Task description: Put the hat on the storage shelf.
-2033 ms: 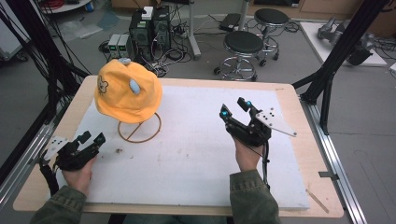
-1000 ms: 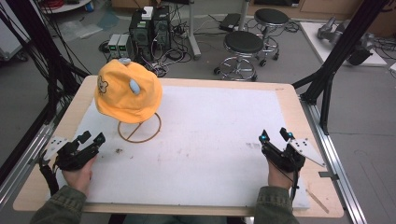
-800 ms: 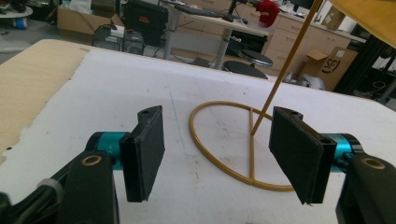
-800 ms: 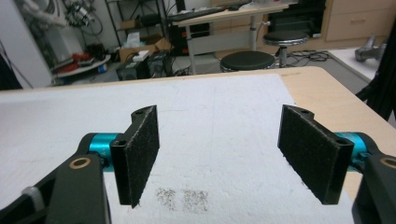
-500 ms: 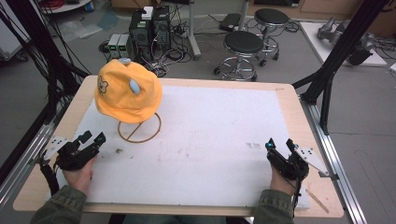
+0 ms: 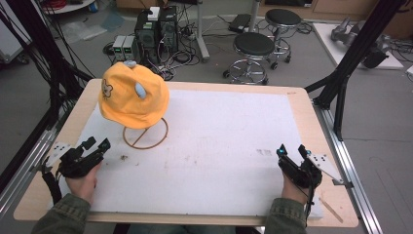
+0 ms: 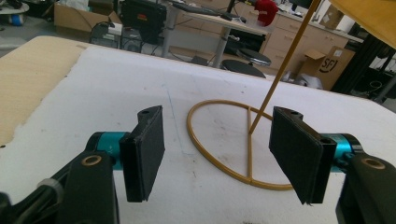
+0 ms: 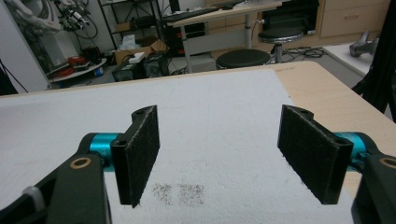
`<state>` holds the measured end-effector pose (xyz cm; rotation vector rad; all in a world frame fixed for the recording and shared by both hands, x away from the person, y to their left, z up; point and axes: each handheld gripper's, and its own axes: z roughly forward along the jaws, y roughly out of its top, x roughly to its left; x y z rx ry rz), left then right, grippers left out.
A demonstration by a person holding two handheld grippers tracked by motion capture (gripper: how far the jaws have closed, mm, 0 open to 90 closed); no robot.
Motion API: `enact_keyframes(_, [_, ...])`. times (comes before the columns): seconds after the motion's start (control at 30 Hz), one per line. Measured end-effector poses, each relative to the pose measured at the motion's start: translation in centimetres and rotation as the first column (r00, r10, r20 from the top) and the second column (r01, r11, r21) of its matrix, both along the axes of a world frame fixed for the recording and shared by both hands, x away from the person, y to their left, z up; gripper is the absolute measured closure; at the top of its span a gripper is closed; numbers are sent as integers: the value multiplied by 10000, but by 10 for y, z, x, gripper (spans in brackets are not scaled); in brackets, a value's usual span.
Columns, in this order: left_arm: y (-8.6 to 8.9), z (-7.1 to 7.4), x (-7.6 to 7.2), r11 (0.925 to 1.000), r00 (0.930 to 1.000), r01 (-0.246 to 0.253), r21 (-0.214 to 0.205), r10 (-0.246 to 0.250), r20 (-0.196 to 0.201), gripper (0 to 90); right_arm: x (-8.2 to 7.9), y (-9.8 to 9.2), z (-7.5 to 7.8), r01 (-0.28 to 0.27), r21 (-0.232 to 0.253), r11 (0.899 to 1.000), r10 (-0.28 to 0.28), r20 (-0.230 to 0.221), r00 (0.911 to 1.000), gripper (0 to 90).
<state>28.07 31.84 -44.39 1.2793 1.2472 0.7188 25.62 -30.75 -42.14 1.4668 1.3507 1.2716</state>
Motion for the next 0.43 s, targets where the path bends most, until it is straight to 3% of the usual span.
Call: enact_keyframes(0.43, [0,0,0,10000,10000,-31,-26,31,-4,358,1,-1,0,-89,72,9999,89,53,9999,286])
